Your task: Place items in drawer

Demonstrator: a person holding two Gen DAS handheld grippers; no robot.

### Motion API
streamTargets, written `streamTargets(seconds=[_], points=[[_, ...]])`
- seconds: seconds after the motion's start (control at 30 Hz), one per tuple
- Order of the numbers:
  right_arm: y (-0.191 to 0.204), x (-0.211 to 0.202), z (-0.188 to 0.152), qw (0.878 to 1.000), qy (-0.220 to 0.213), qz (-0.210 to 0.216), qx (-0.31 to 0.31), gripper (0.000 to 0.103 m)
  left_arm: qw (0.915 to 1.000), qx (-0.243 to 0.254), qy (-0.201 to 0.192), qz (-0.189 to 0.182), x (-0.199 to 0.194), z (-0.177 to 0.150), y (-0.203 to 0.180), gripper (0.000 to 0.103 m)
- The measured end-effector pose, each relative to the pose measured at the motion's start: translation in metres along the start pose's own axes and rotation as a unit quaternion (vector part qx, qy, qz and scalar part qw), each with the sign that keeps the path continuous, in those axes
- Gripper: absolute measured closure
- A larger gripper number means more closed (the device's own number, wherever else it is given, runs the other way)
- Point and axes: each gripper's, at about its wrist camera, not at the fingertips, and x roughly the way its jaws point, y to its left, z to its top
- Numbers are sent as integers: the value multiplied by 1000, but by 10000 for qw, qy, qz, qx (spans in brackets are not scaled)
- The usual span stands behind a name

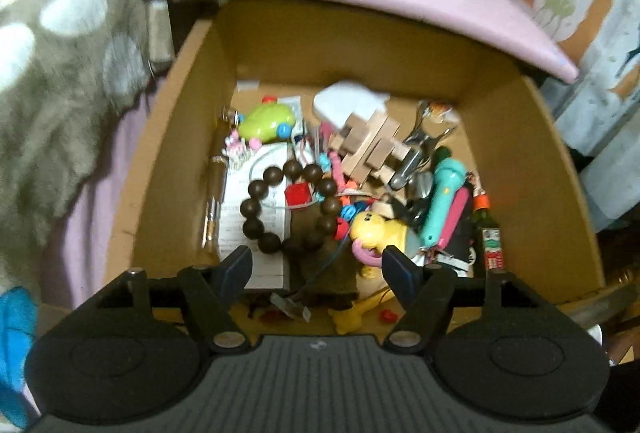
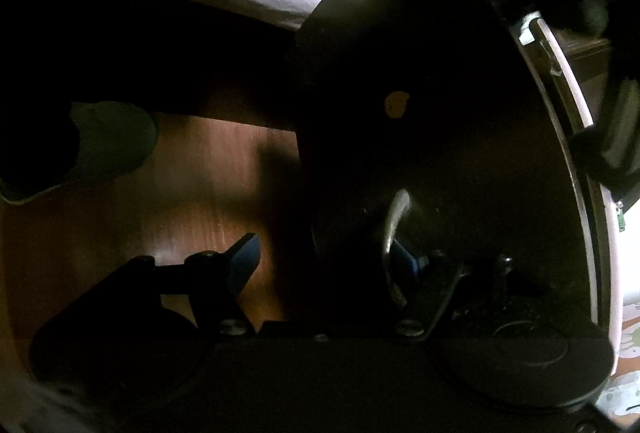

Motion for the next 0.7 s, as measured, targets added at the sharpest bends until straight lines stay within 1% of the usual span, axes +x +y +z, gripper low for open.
streamTargets(seconds=[0.07,0.13,0.27,0.3,0.33,0.37,0.47,0.5,0.7], points=[[2,0,1,9999,59,-141,-38,38,9999,-81,-91,60,-12,-3,2,32],[3,-1,3,9995,115,-304,-41,50,9995,-210,-241,79,-26,-8,6,32],[6,-2,6,9975,243,-663,-42,63,9982,-337,-486,110,-50,-16,12,32],[6,-2,7,9968,279,-746,-47,69,9979,-352,-537,106,-56,-18,13,32],[5,-2,8,9963,321,-797,-31,74,9975,-360,-595,82,-62,-19,13,32],[4,-2,10,9958,362,-835,-21,77,9973,-345,-644,40,-67,-20,14,32],[2,-1,11,9944,474,-936,-114,90,9967,-180,-783,-74,-80,-22,15,32],[1,-1,11,9939,496,-972,-142,96,9966,-166,-804,-112,-82,-22,16,32],[0,3,16,9907,662,-1155,-262,98,9951,-83,-924,-340,-89,-22,22,32]])
